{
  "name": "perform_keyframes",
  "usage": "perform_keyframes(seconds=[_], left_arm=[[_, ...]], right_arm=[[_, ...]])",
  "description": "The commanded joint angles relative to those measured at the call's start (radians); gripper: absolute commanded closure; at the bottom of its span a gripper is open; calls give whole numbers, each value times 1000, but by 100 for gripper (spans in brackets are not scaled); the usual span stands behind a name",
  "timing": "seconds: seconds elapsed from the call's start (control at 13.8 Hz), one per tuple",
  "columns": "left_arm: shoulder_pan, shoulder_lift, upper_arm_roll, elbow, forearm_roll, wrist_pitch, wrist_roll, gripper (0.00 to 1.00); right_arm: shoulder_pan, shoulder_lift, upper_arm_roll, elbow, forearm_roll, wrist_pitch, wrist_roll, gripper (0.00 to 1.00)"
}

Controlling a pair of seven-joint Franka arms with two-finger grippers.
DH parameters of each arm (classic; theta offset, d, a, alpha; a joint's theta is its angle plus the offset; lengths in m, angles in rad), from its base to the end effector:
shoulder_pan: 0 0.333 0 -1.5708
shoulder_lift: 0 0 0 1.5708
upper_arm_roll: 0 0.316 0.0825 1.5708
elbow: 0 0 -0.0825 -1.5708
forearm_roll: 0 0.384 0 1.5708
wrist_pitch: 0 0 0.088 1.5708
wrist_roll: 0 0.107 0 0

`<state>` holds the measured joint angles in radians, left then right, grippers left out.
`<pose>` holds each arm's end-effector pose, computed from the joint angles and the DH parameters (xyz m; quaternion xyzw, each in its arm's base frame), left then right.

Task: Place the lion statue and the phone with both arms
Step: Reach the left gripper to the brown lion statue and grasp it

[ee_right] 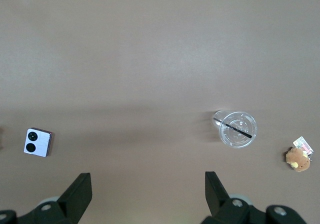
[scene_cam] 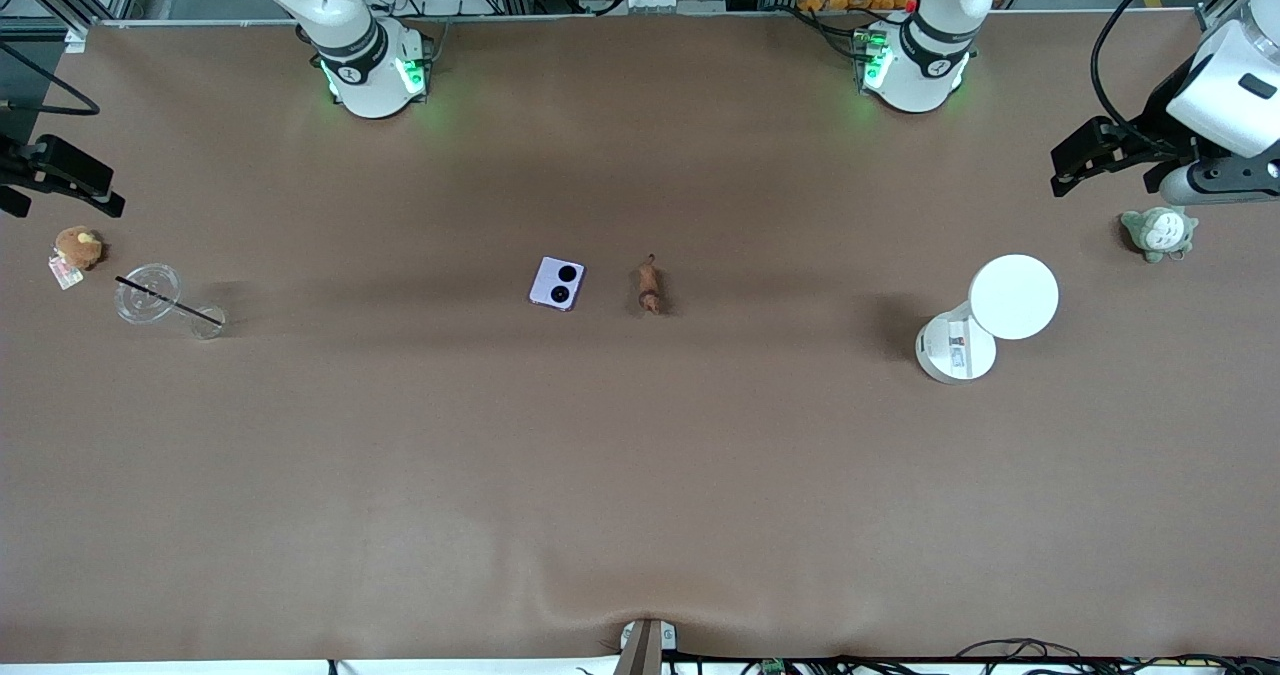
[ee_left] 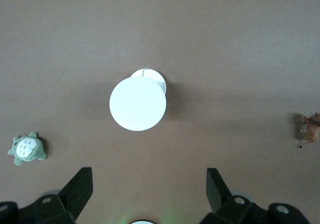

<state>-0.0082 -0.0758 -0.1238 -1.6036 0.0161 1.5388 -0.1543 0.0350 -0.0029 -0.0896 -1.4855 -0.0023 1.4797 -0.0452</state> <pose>0.5231 -0.0704 0.6470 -0.9998 -0.0116 -0.0070 0.0119 0.5437 -0.0301 0.6580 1.0000 -0.0048 -0.0015 0.0009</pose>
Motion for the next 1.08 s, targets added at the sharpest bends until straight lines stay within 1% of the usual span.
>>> perform_keyframes(seconds=[0.0, 0.14, 0.29, 0.43, 0.58, 0.8, 1.01], left_arm=[[14, 17, 1, 36, -2, -9, 5, 0], [16, 42, 0, 62, -1, -12, 2, 0], [-12, 72, -19, 59, -8, -12, -11, 0], [-62, 141, -74, 60, -30, 0, -40, 0], [-122, 203, -99, 60, -41, 73, -141, 0], [-278, 304, -100, 63, -33, 184, -367, 0], [-386, 410, -100, 64, -28, 332, -516, 0]], right_arm=[[3, -17, -2, -15, 8, -1, 10, 0], [2, -16, -2, -13, 8, -1, 8, 0], [2, -16, -2, -13, 10, -1, 7, 0], [-1, -12, -4, -13, 10, -2, 5, 0], [-3, -12, -4, -12, 10, -1, 5, 0], [-3, -12, -4, -12, 10, -1, 5, 0], [-3, -12, -5, -12, 10, -2, 4, 0]])
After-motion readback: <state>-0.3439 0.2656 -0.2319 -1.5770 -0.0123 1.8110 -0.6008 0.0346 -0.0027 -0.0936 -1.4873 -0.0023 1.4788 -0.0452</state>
